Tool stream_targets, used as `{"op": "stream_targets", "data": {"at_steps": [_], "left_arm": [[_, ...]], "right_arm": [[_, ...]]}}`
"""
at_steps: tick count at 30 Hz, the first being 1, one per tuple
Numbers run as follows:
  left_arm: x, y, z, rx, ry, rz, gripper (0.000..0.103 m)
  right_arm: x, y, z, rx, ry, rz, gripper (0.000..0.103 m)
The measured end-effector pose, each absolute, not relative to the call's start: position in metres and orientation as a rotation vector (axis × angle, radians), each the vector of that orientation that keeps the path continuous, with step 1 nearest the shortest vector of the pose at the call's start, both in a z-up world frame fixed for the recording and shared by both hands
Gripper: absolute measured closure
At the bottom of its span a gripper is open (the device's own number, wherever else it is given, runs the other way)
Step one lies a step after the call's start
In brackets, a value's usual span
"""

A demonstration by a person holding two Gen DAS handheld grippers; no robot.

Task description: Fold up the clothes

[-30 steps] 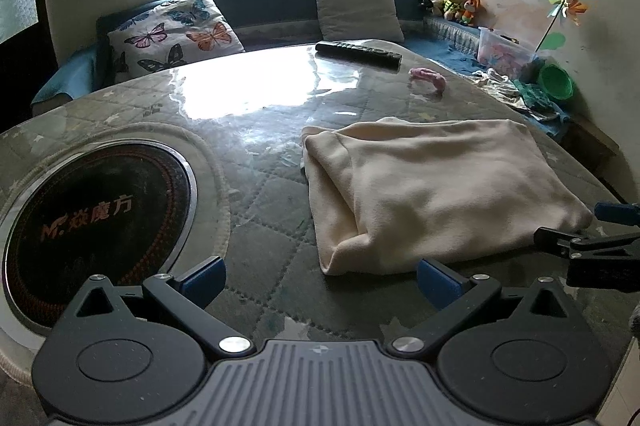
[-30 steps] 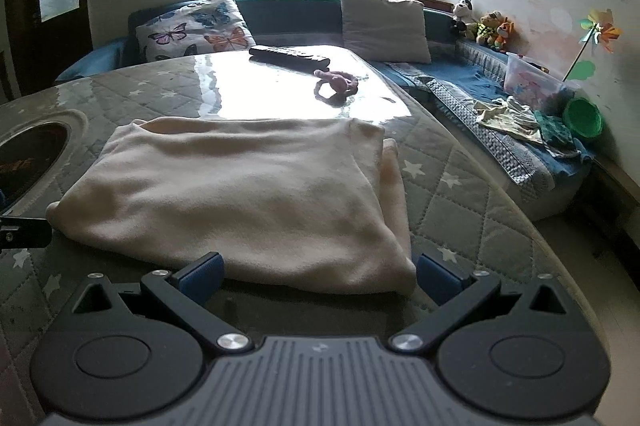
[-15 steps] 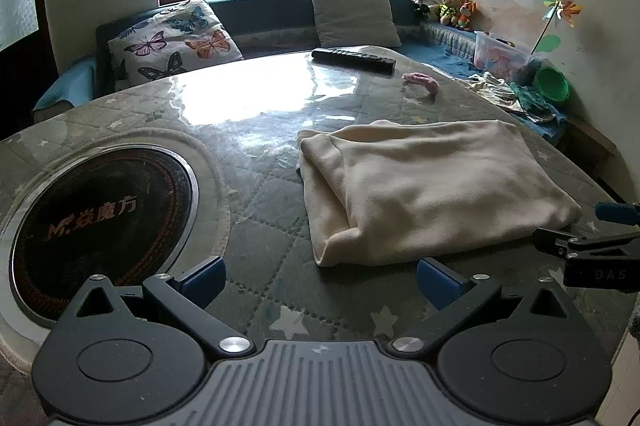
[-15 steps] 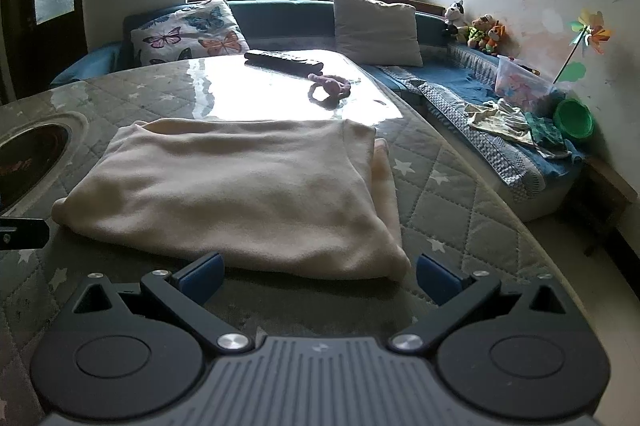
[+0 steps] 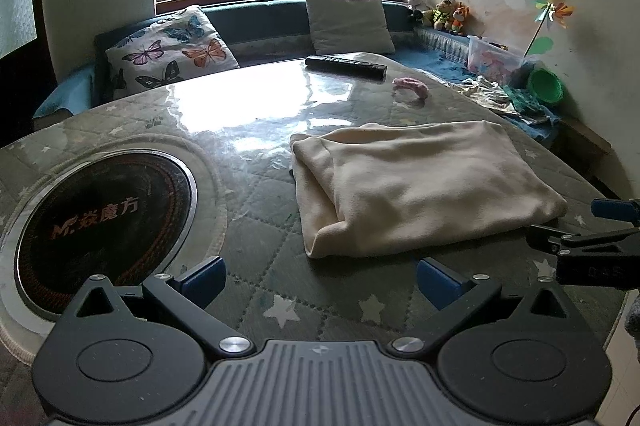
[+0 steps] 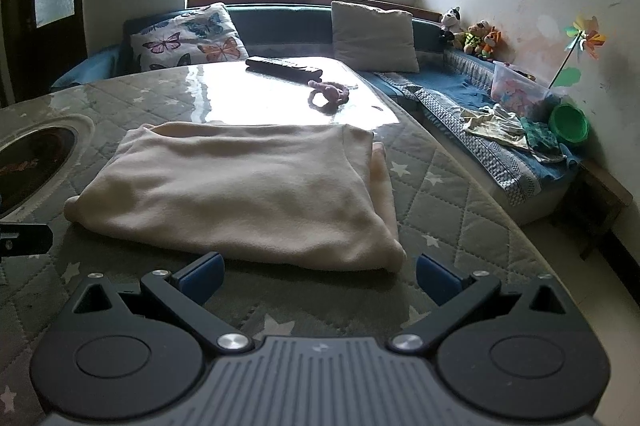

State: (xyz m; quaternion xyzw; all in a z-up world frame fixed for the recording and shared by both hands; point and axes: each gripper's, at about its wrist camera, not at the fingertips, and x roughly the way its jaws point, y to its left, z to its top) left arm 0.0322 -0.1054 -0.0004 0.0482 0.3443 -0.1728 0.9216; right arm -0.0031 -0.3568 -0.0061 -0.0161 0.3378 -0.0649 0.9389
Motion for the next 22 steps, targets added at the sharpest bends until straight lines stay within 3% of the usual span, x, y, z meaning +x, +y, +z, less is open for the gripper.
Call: {"op": "stream_targets", "data": {"at_steps": [22], "left_arm": [[0.015,-0.111,0.003,0.121,0.679,-0.382,0.0]], "right_arm": [[-0.019,-0.35,-0.003,-0.014,0.672,-0.124,0.0]]}}
